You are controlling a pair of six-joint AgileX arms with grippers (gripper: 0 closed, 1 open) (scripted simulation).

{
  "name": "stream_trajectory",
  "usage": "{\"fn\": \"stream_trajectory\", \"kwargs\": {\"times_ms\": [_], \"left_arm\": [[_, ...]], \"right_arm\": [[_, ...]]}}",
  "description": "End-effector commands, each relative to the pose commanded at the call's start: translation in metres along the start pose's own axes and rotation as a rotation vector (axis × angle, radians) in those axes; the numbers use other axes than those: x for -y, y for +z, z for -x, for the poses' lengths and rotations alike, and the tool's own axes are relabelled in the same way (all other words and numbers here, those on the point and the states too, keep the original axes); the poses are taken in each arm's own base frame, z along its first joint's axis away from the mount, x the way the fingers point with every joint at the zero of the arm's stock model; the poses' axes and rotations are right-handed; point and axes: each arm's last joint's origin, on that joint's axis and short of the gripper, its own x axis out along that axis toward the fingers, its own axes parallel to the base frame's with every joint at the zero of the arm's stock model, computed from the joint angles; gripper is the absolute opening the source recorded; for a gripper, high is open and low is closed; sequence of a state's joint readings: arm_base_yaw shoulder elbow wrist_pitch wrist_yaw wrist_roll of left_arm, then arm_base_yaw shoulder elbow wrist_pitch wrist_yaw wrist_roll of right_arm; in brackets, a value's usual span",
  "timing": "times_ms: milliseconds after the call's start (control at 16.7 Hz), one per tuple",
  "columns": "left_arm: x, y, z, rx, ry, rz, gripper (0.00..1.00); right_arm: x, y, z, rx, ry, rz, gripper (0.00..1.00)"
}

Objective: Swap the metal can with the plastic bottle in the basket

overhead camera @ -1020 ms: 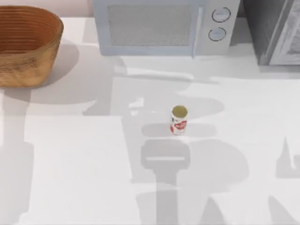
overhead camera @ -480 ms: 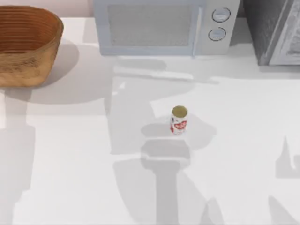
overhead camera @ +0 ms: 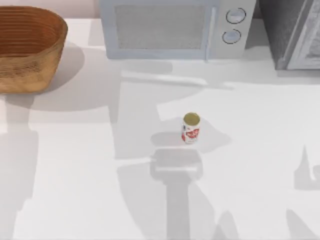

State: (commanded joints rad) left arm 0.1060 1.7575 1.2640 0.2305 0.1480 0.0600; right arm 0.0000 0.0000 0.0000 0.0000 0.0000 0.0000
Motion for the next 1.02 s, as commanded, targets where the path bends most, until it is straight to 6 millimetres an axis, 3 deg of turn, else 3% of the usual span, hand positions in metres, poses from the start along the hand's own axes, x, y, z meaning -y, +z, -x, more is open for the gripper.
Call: {"fn": "stream_trajectory", "kwargs": {"times_ms": [660,1020], "left_arm": [[0.0,0.0,0.0,0.0,0.0,0.0,0.98],[0.0,0.0,0.0,0.0,0.0,0.0,1.0]], "right_arm": [[0.0,0.0,0.0,0.0,0.0,0.0,1.0],[0.0,0.0,0.0,0.0,0.0,0.0,1.0]]}}
